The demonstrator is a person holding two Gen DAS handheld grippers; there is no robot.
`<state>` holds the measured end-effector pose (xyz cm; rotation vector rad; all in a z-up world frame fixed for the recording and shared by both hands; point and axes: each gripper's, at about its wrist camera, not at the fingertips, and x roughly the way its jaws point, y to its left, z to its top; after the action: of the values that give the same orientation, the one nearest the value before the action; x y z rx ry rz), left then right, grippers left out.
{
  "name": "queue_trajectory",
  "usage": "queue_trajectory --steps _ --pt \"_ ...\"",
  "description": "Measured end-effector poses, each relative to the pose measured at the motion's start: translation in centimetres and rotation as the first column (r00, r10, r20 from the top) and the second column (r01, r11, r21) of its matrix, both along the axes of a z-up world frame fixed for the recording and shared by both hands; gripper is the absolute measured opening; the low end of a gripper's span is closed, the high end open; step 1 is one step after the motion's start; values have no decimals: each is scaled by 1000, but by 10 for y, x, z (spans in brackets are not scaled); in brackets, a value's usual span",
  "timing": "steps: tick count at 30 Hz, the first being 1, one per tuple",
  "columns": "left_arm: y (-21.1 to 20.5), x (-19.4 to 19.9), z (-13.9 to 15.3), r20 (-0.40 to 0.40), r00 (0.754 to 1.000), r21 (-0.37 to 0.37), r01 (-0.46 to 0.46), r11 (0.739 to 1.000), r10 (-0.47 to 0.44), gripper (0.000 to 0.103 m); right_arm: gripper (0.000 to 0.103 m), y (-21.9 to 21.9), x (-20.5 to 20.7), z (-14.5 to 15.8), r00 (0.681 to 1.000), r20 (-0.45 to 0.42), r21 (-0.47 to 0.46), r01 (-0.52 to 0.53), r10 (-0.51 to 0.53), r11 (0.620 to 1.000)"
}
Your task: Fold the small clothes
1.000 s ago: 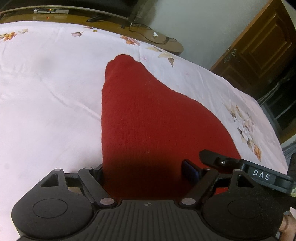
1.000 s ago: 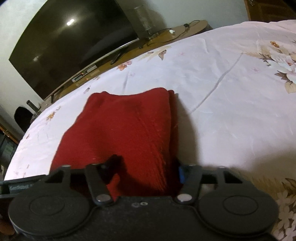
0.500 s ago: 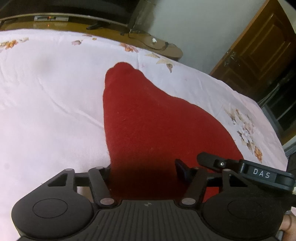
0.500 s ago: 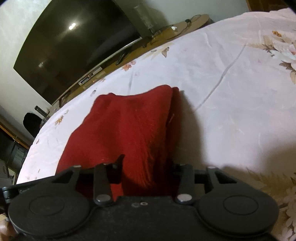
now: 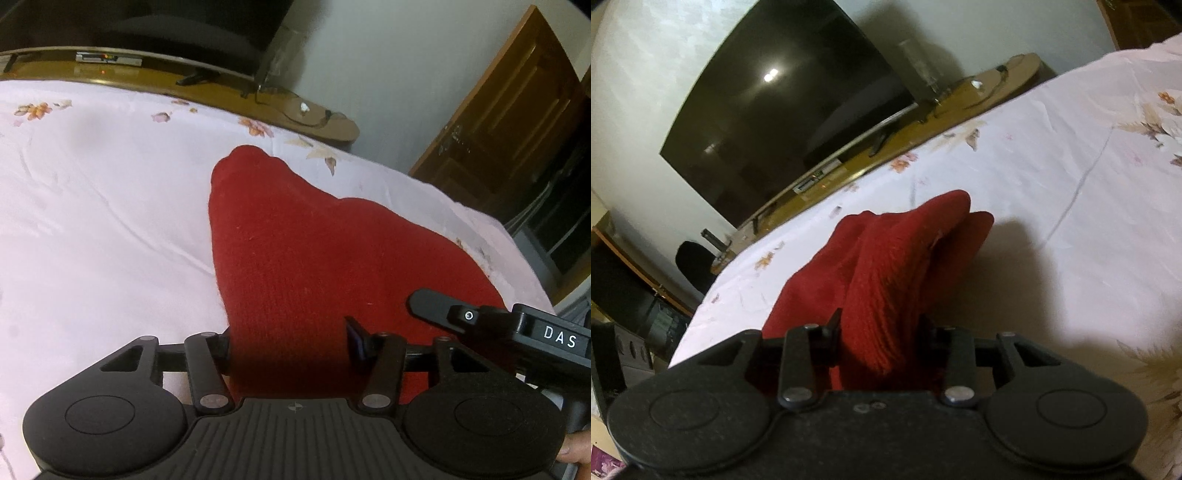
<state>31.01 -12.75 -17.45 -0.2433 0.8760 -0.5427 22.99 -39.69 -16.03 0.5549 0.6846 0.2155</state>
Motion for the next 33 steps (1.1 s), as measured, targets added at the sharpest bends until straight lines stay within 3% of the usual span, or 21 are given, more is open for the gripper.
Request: queue_trajectory --steps 10,16,25,29,33 --pt "70 -27 41 40 997 -5 -62 998 62 54 36 49 -3 33 994 73 35 -84 81 996" --pt "129 -49 46 48 996 6 -81 997 81 54 36 94 -13 35 989 76 50 -132 128 990" --pt "216 -95 14 11 993 6 -115 993 115 54 36 169 -45 18 982 40 18 -185 184 983" --pt "240 -104 -8 6 993 20 -122 992 122 54 37 189 -51 4 981 31 -12 -190 191 982" --pt "245 -102 -36 -27 993 59 -114 992 116 55 39 193 -48 -17 985 -38 -34 -167 165 985"
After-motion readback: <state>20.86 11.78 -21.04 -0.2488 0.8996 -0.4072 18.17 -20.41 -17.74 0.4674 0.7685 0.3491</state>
